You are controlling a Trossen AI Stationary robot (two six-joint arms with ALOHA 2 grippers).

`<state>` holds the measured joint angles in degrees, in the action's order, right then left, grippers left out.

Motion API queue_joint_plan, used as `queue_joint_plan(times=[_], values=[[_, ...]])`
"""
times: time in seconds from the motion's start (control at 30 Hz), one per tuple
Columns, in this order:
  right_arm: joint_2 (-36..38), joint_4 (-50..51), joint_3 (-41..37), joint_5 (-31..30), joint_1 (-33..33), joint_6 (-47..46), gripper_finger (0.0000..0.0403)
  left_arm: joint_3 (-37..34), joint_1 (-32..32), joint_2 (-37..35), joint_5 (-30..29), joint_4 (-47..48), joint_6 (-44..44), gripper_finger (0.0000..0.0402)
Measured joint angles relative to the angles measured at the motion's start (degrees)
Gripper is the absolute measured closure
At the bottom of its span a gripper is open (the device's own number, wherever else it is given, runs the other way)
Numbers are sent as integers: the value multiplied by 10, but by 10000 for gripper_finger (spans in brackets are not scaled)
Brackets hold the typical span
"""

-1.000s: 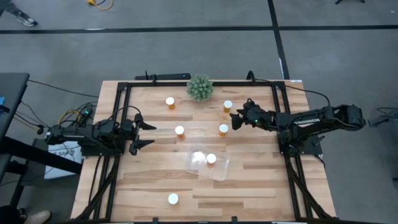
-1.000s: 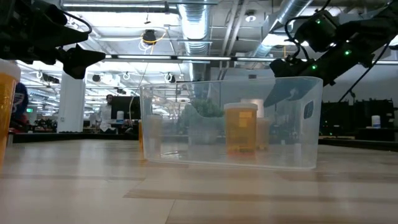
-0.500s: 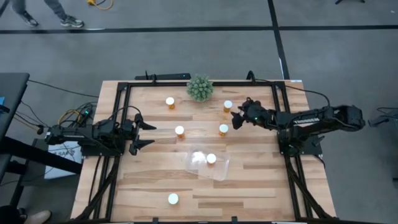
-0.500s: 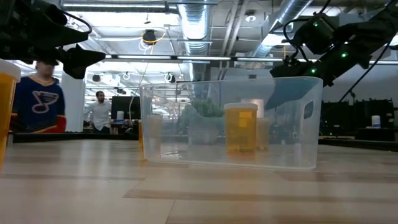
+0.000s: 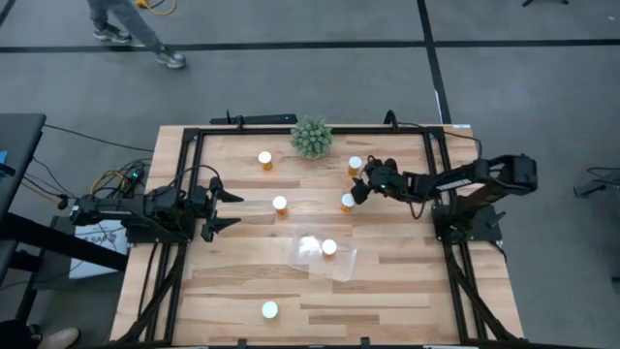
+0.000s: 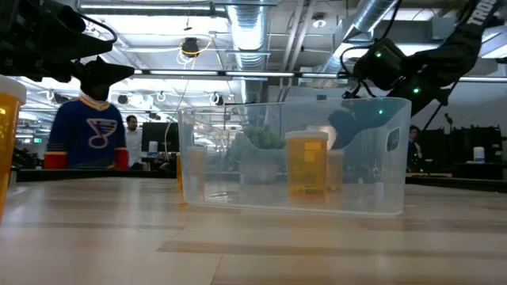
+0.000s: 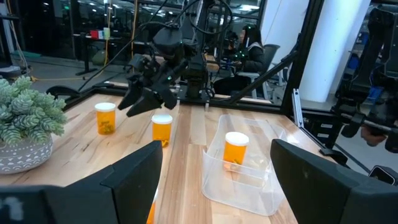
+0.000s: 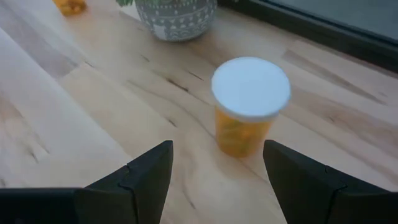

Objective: Pick and place pill bottles into a basket
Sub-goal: Put the orange pill bottle into the transparent bin

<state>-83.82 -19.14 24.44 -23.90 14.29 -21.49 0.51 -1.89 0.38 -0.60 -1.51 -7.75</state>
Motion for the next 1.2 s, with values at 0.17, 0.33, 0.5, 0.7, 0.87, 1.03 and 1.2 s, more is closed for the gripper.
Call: queue_joint_plan(times=[0.17,0.33,0.5,0.7,0.87,1.03,1.2], values=[[-36,-9,27,0,11,26,158,0,0,0,0,0,-1,111],[-56,-8,42,0,30,37,158,0,0,0,0,0,-2,111],[-62,-13,45,0,49,40,158,0,0,0,0,0,-1,111],[-62,-28,45,33,65,57,158,0,0,0,0,0,-1,111],[-62,-46,45,59,68,70,158,0,0,0,0,0,0,111],[-62,-46,45,59,69,80,159,0,0,0,0,0,-1,111],[-62,-50,45,62,69,100,159,0,0,0,0,0,-2,111]])
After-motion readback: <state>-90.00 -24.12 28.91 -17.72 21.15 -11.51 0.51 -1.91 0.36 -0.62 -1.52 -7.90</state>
